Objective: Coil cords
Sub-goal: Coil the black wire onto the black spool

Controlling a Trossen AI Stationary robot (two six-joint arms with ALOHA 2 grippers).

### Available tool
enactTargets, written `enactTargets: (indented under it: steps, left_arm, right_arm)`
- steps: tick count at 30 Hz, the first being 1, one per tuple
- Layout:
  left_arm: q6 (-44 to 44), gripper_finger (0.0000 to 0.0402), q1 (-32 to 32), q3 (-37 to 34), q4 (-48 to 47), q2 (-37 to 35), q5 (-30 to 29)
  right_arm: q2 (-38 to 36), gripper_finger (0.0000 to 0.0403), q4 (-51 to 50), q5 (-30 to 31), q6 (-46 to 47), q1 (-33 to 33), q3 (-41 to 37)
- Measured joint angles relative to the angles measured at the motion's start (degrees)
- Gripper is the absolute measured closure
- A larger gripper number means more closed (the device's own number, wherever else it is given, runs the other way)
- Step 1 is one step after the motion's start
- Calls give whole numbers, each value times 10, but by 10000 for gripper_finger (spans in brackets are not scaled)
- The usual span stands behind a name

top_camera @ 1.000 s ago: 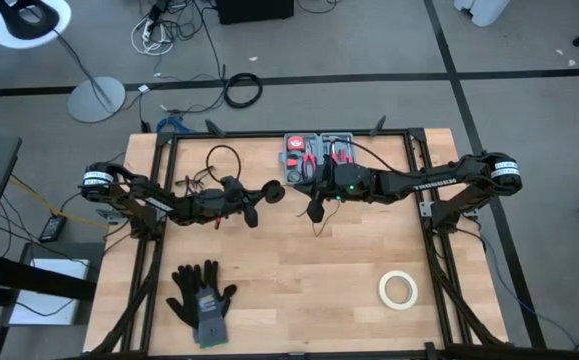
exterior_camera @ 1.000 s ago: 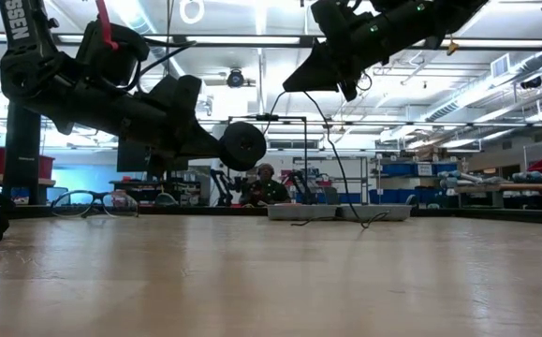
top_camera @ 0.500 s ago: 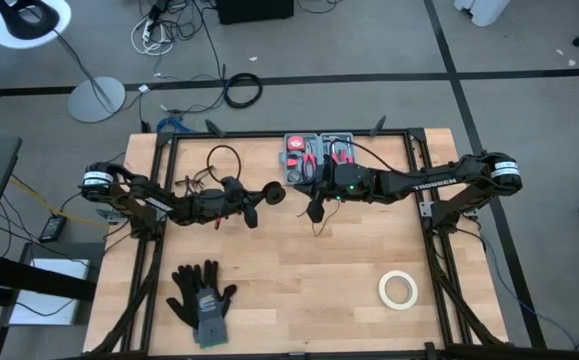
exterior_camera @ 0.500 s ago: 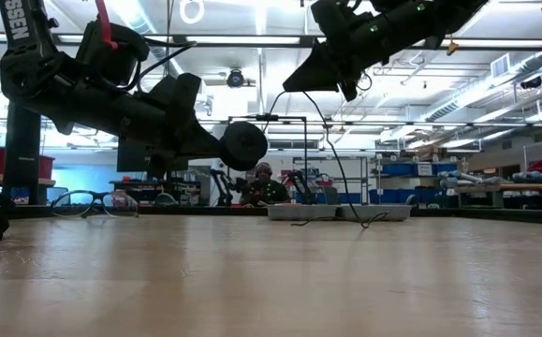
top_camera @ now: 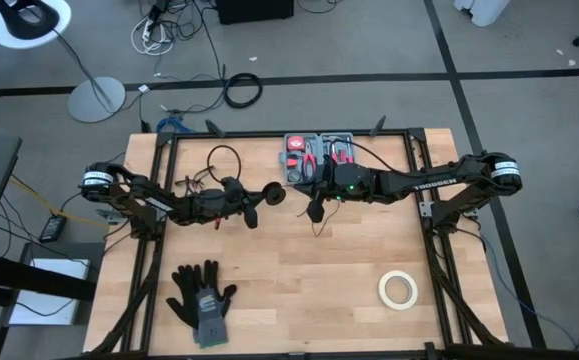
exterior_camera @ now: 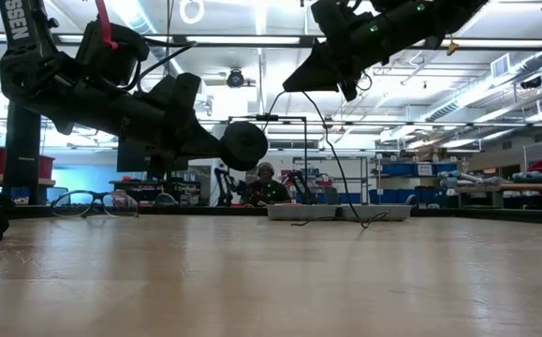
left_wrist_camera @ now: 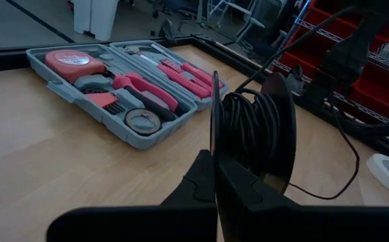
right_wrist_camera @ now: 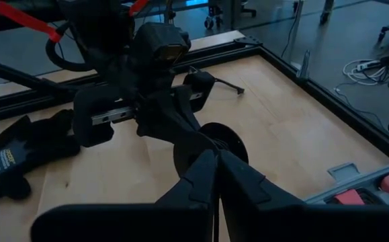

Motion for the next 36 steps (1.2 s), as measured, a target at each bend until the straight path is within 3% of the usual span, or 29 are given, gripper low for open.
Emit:
enactTargets:
  steps: [36]
  left_arm:
    - [13,401,0,0,-1,0,1]
  right_arm:
    - [0,390,25,0,2,0,0]
